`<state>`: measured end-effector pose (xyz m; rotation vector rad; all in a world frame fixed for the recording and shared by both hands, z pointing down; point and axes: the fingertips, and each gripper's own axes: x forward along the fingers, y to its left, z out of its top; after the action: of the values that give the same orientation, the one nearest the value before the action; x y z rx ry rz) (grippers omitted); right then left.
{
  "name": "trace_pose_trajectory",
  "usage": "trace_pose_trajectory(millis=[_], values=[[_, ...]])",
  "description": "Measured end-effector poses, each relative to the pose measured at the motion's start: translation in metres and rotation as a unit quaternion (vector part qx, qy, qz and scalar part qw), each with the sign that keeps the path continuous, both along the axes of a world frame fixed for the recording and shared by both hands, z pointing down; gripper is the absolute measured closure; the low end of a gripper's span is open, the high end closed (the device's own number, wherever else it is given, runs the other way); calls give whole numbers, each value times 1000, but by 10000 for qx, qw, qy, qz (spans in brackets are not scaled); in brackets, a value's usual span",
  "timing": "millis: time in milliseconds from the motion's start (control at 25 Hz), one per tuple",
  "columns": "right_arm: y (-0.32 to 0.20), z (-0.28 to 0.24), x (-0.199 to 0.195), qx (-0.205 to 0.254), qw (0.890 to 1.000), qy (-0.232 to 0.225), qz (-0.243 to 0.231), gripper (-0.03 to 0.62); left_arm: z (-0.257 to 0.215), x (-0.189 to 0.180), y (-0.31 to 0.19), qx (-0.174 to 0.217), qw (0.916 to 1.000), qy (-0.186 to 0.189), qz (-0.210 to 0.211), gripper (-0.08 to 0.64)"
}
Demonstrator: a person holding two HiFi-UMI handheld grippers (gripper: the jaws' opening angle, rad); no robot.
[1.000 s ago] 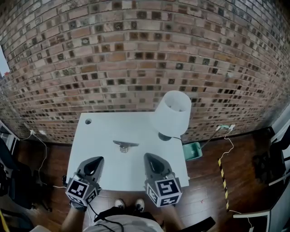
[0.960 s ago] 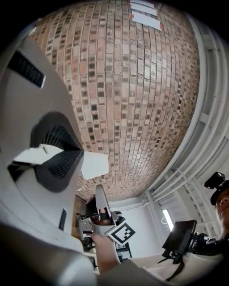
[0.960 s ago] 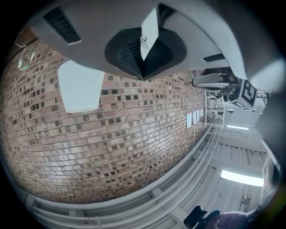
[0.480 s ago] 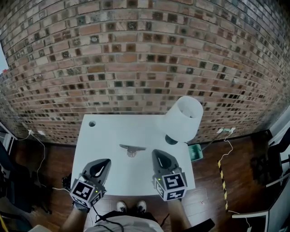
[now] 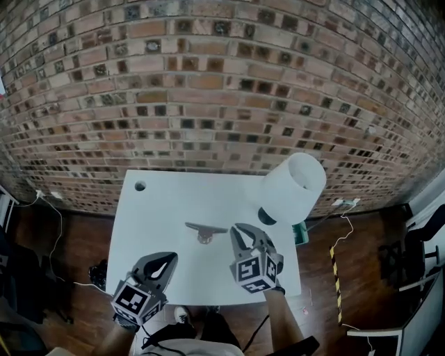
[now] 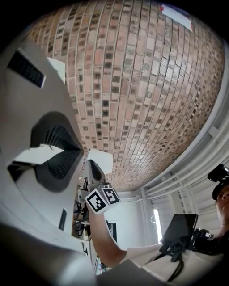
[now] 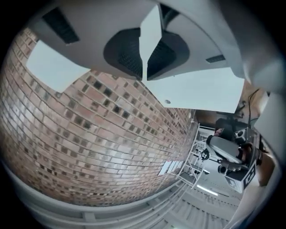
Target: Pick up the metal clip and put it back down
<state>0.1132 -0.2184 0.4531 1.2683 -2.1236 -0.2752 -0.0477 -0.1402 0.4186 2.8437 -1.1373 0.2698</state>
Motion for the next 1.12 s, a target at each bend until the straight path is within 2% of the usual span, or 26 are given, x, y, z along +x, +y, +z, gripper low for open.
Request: trace_pose_trajectory(millis=[120,240,360,520,760,1120], values=[[-13,27,-11,-225,9995,111,-207,551,10,-1,-9,-190,9997,-91,-137,549],[-23,58,-16,-384,9962,640,-453,550,20,1,-18,-321,9991,-95,-258,549],[-29,93,-20,-537,9884,1182,-784,516,20,9,-28,-502,9982,17,-342,549],[-37,137,-21,-758,9779,1637,-1060,511,31,7,-43,-627,9967,-67,-510,549],[-53,190,-21,-1050,9673,1979,-1191,499,50,1,-56,-810,9938,-188,-739,549],[-59,237,-28,-1170,9494,2516,-1473,499,75,-3,-64,-1073,9892,-297,-949,549]])
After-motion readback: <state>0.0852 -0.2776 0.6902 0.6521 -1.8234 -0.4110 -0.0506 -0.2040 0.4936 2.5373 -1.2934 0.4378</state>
